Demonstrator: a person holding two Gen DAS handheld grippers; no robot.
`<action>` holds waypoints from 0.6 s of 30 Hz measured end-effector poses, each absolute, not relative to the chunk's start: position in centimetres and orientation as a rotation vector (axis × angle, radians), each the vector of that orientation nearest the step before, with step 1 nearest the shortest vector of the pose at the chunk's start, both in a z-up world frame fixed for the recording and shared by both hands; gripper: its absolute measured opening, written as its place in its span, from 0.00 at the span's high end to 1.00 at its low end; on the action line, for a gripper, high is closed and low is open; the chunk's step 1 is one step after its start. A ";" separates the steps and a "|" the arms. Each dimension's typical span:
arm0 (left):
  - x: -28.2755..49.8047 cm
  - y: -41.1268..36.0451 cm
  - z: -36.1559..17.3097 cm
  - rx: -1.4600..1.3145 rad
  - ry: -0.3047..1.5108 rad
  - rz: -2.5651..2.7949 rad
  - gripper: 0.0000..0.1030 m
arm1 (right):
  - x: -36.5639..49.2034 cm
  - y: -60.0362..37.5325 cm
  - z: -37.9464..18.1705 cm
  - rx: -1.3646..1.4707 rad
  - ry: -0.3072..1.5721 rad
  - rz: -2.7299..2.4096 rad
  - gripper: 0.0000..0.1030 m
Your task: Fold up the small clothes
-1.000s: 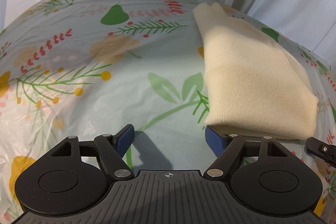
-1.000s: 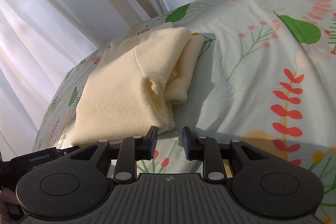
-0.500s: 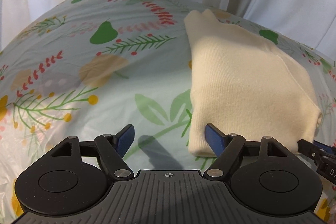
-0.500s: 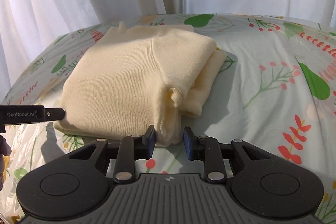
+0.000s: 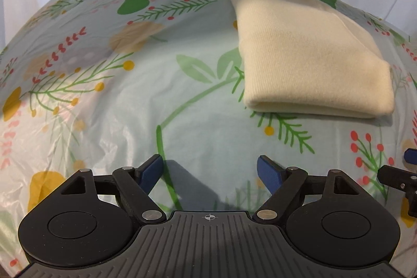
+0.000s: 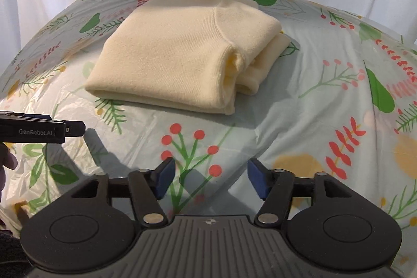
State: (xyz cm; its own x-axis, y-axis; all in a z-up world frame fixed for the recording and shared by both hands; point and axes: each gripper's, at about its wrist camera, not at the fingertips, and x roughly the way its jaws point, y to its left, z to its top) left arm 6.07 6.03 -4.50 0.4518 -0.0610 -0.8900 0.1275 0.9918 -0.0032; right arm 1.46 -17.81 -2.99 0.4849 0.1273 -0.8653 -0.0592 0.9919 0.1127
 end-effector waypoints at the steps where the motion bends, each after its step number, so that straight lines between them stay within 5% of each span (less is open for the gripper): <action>1: 5.8 6.0 -4.4 0.072 1.102 -0.115 0.17 | 1.0 -17.6 -2.6 0.068 1.056 0.107 0.08; 18: 8.1 3.1 -0.6 0.186 1.082 -0.152 0.08 | 4.2 -17.3 -0.8 0.220 1.240 -0.079 0.04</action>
State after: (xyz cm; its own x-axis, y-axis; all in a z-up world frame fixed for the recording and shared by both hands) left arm 8.07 3.08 -0.57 0.4619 -0.0320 -0.8864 0.2130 0.9741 0.0758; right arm 4.23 -17.35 -0.84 0.3252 0.0594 -0.9438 0.1787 0.9762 0.1230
